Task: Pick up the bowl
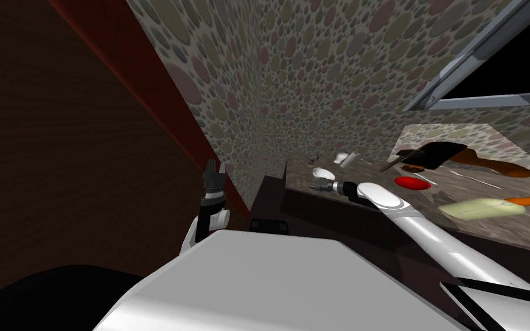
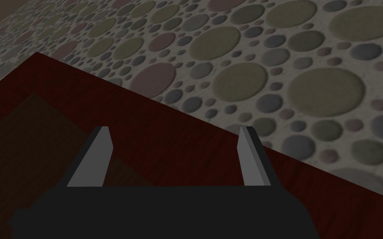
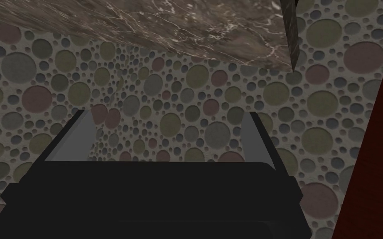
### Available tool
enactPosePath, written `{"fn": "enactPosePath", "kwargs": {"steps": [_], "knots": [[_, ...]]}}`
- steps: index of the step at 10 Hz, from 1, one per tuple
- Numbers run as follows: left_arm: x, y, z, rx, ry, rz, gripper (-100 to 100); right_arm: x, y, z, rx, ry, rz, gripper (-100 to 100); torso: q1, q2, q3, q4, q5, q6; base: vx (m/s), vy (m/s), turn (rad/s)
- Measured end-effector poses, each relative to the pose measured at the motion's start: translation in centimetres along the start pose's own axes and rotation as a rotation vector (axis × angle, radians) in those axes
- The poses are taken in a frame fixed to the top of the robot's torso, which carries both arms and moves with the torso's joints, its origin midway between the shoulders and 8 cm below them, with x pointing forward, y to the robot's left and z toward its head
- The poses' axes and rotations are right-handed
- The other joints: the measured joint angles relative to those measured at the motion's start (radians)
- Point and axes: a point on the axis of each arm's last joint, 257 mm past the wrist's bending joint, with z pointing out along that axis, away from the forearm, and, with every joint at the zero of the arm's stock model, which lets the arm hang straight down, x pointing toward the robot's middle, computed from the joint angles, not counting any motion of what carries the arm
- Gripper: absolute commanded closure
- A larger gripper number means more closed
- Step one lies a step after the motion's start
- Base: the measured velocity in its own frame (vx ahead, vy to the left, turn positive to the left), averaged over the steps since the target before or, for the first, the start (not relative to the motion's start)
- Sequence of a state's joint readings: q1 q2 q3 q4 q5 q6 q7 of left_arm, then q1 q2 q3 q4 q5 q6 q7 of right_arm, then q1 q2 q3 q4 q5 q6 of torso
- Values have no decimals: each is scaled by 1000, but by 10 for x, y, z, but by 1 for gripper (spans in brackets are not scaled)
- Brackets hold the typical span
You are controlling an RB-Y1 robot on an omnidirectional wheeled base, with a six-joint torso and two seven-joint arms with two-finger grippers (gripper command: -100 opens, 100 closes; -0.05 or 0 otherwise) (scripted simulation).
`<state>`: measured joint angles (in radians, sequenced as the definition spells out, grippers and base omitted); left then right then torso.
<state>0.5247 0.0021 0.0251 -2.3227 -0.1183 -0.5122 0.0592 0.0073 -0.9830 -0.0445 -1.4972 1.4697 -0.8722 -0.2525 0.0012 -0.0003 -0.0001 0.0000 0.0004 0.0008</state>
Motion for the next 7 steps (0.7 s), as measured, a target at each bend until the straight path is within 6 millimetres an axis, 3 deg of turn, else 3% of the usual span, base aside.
{"fn": "enactPosePath", "kwargs": {"steps": [7], "knots": [[0,0,0,0,0,0,0,67,-48,-37,60,254,-29,-100,-1,0,0,0,0,0,25,24,94]]}}
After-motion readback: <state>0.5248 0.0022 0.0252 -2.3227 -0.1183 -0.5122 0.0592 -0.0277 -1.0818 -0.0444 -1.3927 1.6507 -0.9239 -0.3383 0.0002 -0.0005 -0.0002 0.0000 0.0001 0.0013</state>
